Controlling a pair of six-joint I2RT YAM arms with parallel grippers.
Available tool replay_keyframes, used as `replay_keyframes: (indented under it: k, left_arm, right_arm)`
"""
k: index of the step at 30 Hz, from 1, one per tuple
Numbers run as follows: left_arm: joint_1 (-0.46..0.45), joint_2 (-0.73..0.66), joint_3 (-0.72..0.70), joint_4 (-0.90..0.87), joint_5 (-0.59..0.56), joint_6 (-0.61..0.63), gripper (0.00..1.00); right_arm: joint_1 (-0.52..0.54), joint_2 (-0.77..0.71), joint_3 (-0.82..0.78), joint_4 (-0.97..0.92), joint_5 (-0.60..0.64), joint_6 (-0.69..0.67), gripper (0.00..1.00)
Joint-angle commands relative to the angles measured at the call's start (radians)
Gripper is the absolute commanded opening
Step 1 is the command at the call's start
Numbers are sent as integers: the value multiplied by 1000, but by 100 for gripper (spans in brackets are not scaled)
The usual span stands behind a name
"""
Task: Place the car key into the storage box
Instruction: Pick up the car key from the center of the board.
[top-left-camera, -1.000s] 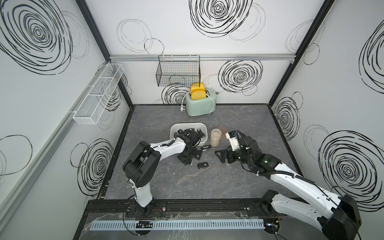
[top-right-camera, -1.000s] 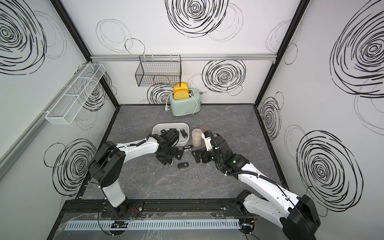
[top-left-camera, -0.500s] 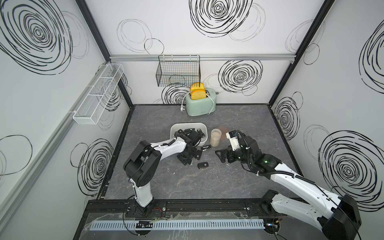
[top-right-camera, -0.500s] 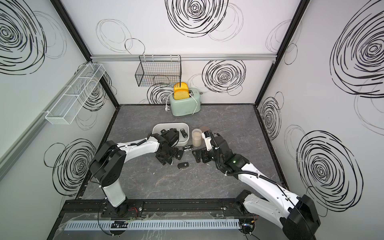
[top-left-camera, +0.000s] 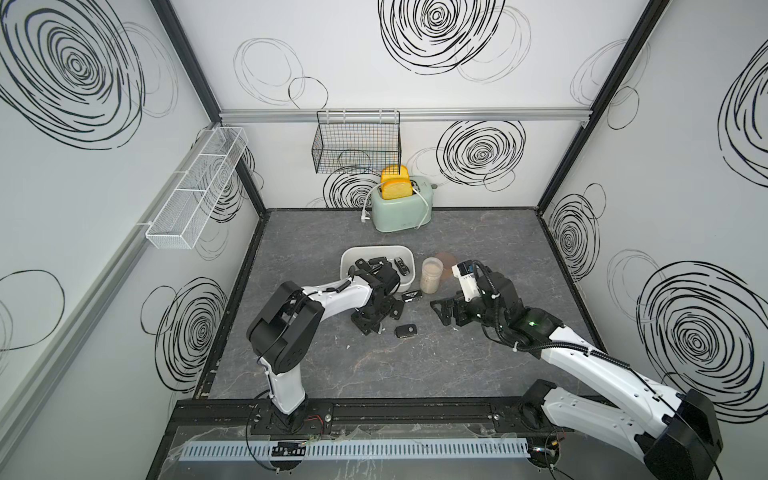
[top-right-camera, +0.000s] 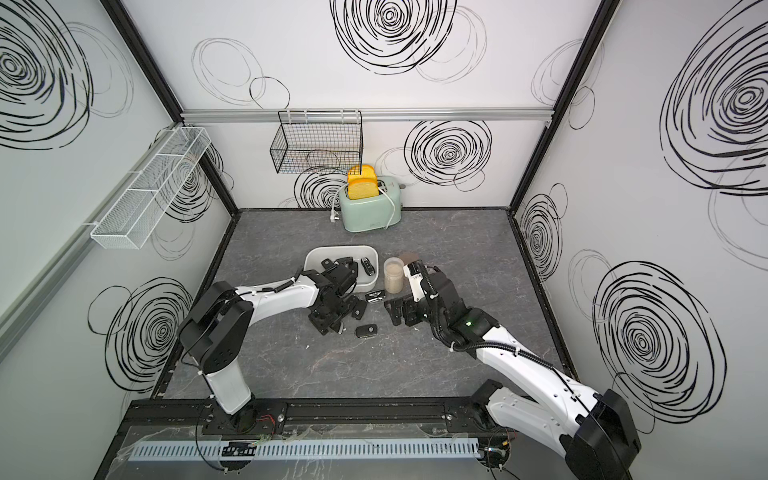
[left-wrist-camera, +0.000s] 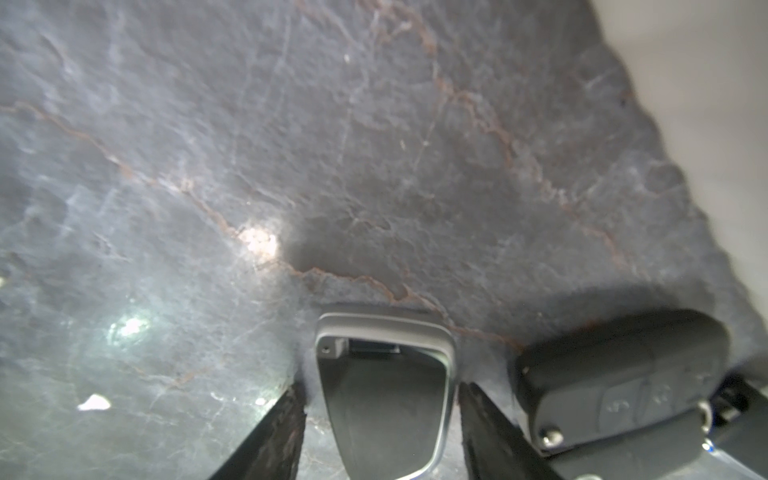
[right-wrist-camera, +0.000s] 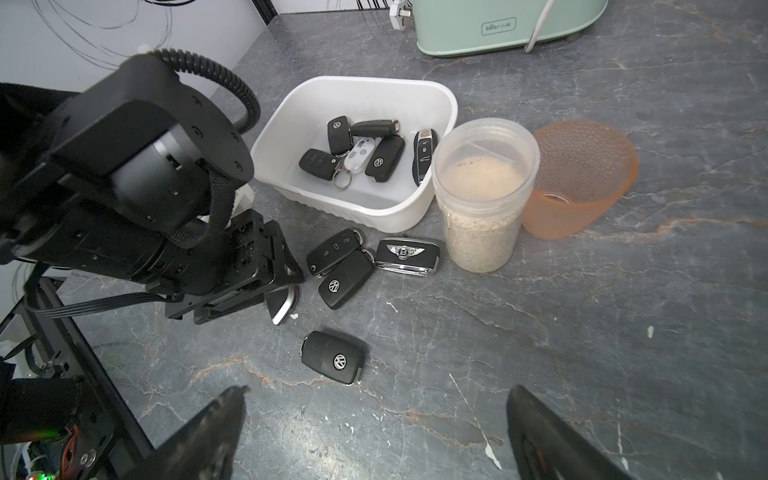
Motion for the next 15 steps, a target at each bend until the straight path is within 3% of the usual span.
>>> replay_keyframes:
  k: [1, 15]
  left_arm:
    - [-1, 24, -6, -35, -31, 5, 65]
    - [-23, 46, -60, -19, -62, -13, 41]
  right_arm:
    - [-5, -6, 24, 12, 14, 0, 99]
    - [-7, -17, 18, 10, 24, 5, 99]
